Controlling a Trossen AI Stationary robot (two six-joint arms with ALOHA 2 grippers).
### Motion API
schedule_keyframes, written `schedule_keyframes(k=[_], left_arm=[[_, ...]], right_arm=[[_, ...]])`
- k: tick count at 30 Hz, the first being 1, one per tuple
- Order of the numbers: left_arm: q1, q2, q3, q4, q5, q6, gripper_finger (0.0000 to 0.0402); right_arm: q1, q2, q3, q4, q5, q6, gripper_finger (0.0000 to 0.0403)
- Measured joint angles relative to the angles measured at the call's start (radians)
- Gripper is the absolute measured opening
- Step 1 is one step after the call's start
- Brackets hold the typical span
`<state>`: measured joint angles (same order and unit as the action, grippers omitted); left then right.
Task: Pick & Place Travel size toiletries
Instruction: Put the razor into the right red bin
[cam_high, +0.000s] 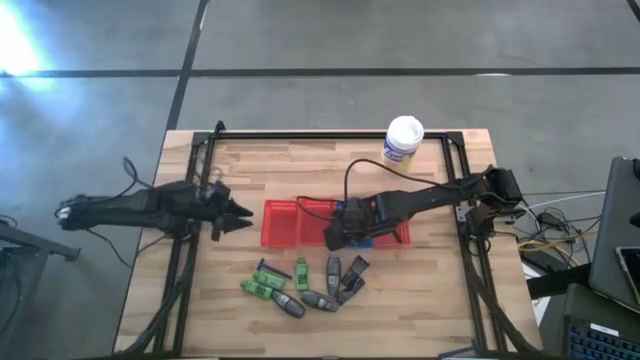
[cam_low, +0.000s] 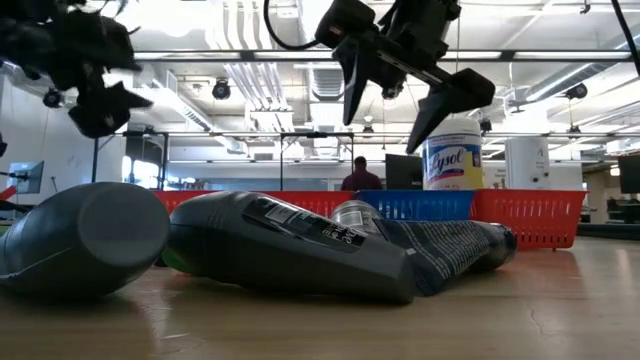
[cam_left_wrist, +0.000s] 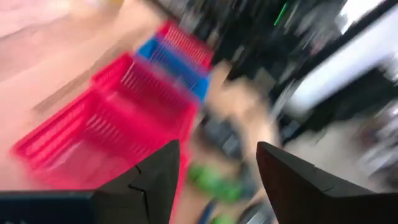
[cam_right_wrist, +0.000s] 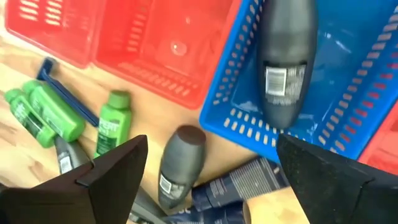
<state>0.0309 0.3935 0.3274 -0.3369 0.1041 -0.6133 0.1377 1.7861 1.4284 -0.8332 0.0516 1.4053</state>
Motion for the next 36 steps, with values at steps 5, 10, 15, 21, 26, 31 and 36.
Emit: schedule_keyframes(k=[5,10,15,21,26,31,36], left_arm=[[-0.040,0.184,0.074,-0.067,0.000,0.221,0.0218],[-0.117,0.350,0.118,-0.065,-0.001,0.366,0.0215],[-0.235,0.493,0.150,-0.061,-0.043,0.484,0.0202],[-0.387,0.622,0.201,-0.061,-0.132,0.533,0.0178],[-0.468,0.697,0.230,-0.055,-0.200,0.538,0.0156],[-0.479,0.783,0.235,-0.003,-0.209,0.571,0.0135],[-0.479,0.871,0.235,0.033,-0.213,0.594,0.0121]], right_arm=[[-0.007,-0.006,0.015,-0.028,0.008,-0.024,0.0339],[-0.007,-0.014,0.018,-0.108,0.012,-0.038,0.0326],[-0.007,-0.020,0.018,-0.155,0.012,-0.054,0.0318],[-0.007,-0.031,0.018,-0.156,0.012,-0.070,0.0316],[-0.007,-0.035,0.018,-0.156,0.020,-0.074,0.0327],[-0.007,-0.035,0.018,-0.156,0.030,-0.074,0.0337],[-0.007,-0.035,0.018,-0.156,0.031,-0.082,0.0342]])
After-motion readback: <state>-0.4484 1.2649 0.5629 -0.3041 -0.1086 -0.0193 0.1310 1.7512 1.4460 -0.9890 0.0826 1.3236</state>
